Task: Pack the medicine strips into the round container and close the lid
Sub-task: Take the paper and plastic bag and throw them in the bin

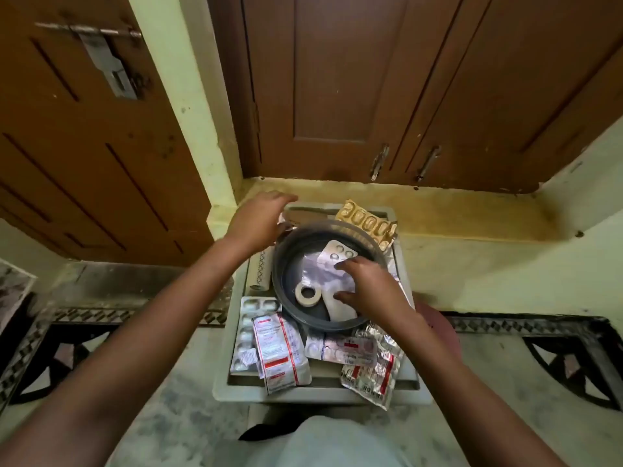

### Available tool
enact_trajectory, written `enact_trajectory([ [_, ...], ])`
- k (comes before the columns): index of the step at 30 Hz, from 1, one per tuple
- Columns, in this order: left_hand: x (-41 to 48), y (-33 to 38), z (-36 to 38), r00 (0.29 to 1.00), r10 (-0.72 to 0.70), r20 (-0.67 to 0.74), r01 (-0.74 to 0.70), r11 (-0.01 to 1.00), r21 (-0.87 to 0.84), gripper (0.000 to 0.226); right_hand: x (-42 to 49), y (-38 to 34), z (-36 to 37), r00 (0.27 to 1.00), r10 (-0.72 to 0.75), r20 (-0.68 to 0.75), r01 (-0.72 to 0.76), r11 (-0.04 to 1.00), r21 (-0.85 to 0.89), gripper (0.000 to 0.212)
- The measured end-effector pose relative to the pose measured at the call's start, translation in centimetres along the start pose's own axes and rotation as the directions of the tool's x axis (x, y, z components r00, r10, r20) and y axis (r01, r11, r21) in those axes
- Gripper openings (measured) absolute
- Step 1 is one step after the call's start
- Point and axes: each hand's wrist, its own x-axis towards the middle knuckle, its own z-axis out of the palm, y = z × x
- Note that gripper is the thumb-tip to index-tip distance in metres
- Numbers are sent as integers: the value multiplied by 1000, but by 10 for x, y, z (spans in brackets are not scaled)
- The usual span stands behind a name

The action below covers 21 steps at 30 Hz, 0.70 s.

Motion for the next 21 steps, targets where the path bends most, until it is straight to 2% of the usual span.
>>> enact_trajectory([
  [2,18,-1,2,980,64,189,-83,992,96,56,7,-3,3,999,5,47,-1,996,-86,49],
  [4,35,-3,5,943,75,324,-113,989,99,56,9,-7,7,997,2,80,11,987,-161,43],
  [6,51,-4,11,912,100,398,-142,987,78,51,10,-6,11,997,-1,81,15,985,-171,37],
  [9,68,-9,18,885,118,450,-137,991,9,40,9,-4,10,999,-7,37,12,991,-136,33],
  [12,80,-15,27,878,101,468,-128,991,27,40,8,-3,9,1000,-20,-17,18,994,-105,35],
  [16,92,-22,40,808,76,585,-124,991,43,30,5,-1,2,990,-18,-143,9,998,-62,29],
  [19,95,-26,47,771,98,629,-178,982,65,24,-1,-2,-5,967,8,-254,-5,1000,14,27],
  [21,96,-28,50,775,127,619,-236,967,97,26,-6,-1,-11,955,30,-295,-14,998,57,26],
])
